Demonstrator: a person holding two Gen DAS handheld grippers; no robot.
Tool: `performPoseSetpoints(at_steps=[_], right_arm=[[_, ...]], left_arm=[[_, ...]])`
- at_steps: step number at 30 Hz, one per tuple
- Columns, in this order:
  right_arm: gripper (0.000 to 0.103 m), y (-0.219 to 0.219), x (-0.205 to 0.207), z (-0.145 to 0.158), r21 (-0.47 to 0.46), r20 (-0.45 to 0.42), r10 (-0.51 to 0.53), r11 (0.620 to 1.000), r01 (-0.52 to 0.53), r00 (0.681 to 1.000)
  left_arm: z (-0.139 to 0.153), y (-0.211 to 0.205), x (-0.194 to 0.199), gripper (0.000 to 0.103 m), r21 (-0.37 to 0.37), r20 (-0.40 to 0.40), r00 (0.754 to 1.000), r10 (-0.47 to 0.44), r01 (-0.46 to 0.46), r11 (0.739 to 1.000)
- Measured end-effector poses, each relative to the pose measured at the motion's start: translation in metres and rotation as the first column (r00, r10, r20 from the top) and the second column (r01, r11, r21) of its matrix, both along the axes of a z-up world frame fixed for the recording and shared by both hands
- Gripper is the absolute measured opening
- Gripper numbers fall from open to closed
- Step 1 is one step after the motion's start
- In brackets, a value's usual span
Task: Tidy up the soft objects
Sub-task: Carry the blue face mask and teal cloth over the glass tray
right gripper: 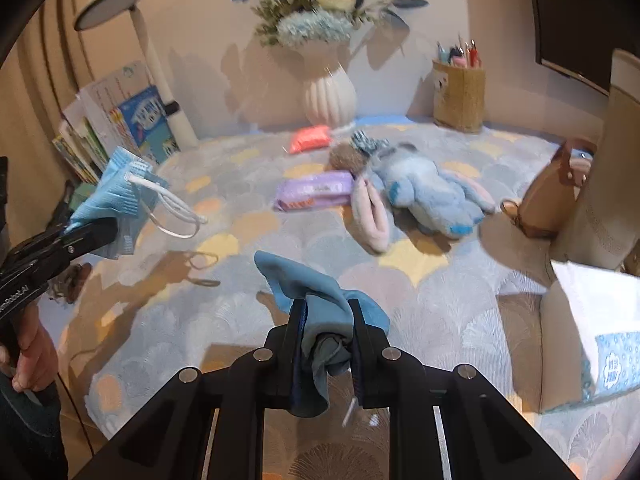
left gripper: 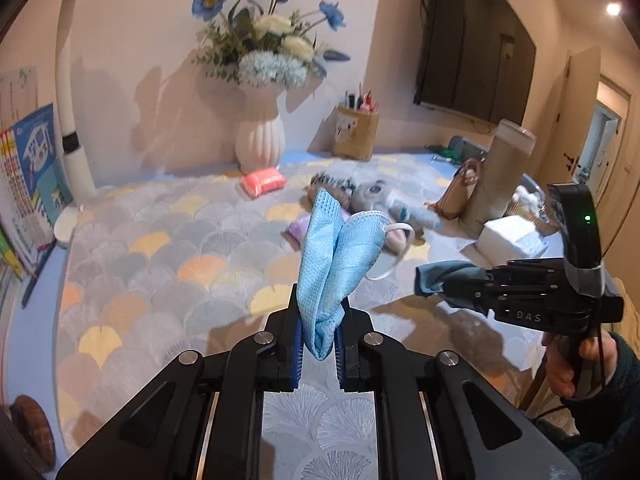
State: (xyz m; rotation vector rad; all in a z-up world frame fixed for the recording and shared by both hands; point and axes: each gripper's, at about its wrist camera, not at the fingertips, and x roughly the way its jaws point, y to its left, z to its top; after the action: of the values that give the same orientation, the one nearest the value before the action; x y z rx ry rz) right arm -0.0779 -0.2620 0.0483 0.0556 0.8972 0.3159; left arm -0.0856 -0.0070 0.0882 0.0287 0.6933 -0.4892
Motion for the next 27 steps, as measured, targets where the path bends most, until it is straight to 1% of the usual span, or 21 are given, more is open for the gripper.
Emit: performPoseSetpoints(at_steps=[3,5,6,7,8,10,12,13,17,18,19,20,21,23,24,26,27], right_arm=[[0.020,-0.006,0.001,-0.011,-0.019,-0.048,-0.029,0.999,0.028,0.998],[0.032,-0.009,0.003,-0.022,0.001,-0.123,-0.005,1.000,0.005,0.992],[0.049,-0.011,0.004,-0.029,0.020,-0.170,0.017,1.000,-0.014,0.985],[0.054,-0.012,0.001,-0.031,0.042,-0.191,0.037,0.999,-0.030,0.981],[0.056,-0.013,-0.003,-0.030,0.046,-0.178,0.041,0.998,-0.033,0.983],[0.070,-0.014,-0.010,-0.025,0.030,-0.158,0.038,0.999,-0.033,0.987],[0.080,-0.012,-0.012,-0.021,0.010,-0.137,0.037,0.999,-0.036,0.990],[0.082,-0.010,-0.012,-0.019,-0.002,-0.126,0.028,1.000,-0.028,0.992],[0.083,-0.003,-0.001,-0.024,-0.013,-0.125,0.005,1.000,-0.006,0.992],[0.082,-0.002,0.001,-0.027,-0.024,-0.117,-0.010,1.000,0.007,0.993],[0.068,-0.001,0.002,-0.029,-0.039,-0.123,-0.034,0.999,0.030,0.992],[0.057,-0.002,0.002,-0.031,-0.034,-0.128,-0.051,0.998,0.047,0.990],[0.046,-0.003,0.001,-0.032,-0.010,-0.131,-0.058,0.998,0.057,0.990],[0.031,-0.001,-0.002,-0.029,-0.010,-0.120,-0.051,0.999,0.050,0.991],[0.013,0.001,-0.004,-0.027,-0.024,-0.112,-0.039,0.999,0.036,0.993],[0.013,0.002,-0.010,-0.020,-0.029,-0.085,-0.029,0.999,0.027,0.996],[0.013,0.000,-0.014,-0.013,-0.015,-0.067,-0.032,0.999,0.031,0.997]], left_arm=[[-0.014,-0.004,0.003,0.010,0.016,-0.030,0.999,0.019,-0.019,1.000],[-0.020,-0.006,0.004,0.010,0.008,-0.048,0.999,0.017,-0.017,1.000],[-0.023,-0.007,0.005,0.010,0.008,-0.053,0.998,0.018,-0.017,1.000],[-0.026,-0.008,0.006,0.010,0.008,-0.061,0.998,0.014,-0.014,1.000],[-0.027,-0.009,0.006,0.010,0.007,-0.066,0.998,0.008,-0.007,1.000],[-0.031,-0.011,0.006,0.010,0.007,-0.078,0.997,-0.010,0.011,1.000],[-0.031,-0.013,0.005,0.010,0.004,-0.077,0.997,-0.022,0.022,1.000],[-0.030,-0.013,0.004,0.010,0.001,-0.074,0.997,-0.024,0.024,1.000],[-0.023,-0.014,-0.001,0.010,-0.003,-0.056,0.998,-0.033,0.033,0.999],[-0.022,-0.015,-0.002,0.010,0.000,-0.053,0.998,-0.033,0.033,0.999],[-0.020,-0.017,-0.002,0.010,0.005,-0.050,0.998,-0.033,0.034,0.999],[-0.019,-0.019,-0.003,0.010,0.016,-0.052,0.998,-0.037,0.038,0.999],[-0.018,-0.022,-0.004,0.010,0.029,-0.054,0.997,-0.046,0.047,0.998],[-0.015,-0.031,-0.007,0.010,0.072,-0.039,0.997,-0.065,0.068,0.995],[-0.013,-0.035,-0.008,0.010,0.081,-0.033,0.997,-0.073,0.076,0.994],[-0.005,-0.041,-0.009,0.010,0.076,-0.023,0.995,-0.093,0.094,0.993],[0.000,-0.045,-0.009,0.010,0.067,-0.017,0.995,-0.103,0.104,0.992]])
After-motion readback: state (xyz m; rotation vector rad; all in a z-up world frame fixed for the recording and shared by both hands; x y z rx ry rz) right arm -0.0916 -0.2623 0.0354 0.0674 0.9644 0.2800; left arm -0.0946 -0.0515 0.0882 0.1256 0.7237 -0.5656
